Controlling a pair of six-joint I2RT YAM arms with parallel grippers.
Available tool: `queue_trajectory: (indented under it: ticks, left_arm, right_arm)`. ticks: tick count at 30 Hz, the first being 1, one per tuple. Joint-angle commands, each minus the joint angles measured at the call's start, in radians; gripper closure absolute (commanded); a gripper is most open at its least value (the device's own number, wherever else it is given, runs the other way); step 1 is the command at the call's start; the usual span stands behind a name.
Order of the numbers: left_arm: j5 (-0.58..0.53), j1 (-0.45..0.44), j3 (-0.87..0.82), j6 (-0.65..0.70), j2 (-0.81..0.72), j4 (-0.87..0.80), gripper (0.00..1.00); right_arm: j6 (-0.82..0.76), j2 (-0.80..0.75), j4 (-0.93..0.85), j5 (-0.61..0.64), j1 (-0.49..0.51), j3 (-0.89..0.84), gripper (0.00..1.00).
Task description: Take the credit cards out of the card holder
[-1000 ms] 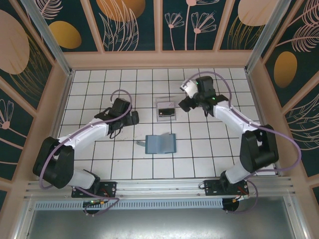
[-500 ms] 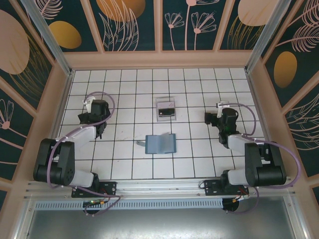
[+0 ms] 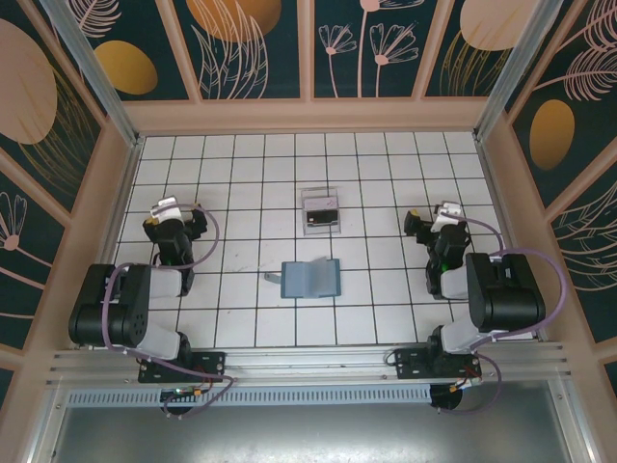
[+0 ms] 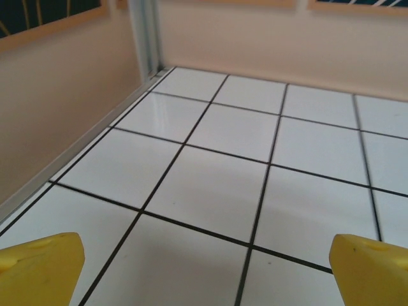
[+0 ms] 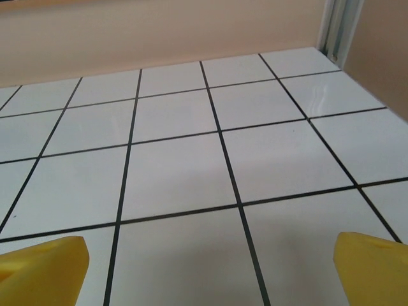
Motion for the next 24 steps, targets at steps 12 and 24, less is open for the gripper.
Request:
queue_trajectory:
  ticks: [12, 24]
  left_arm:
    - [0.139, 0.01, -0.073, 0.057, 0.027, 0.26, 0.01]
    - [0.143, 0.01, -0.068, 0.057, 0.029, 0.254, 0.01]
  right_arm:
    - [0.024, 0.007, 0.114, -0.016, -0.008, -0.003, 0.01]
    - [0.025, 0.009, 0.111, -0.045, -0.013, 0.0, 0.01]
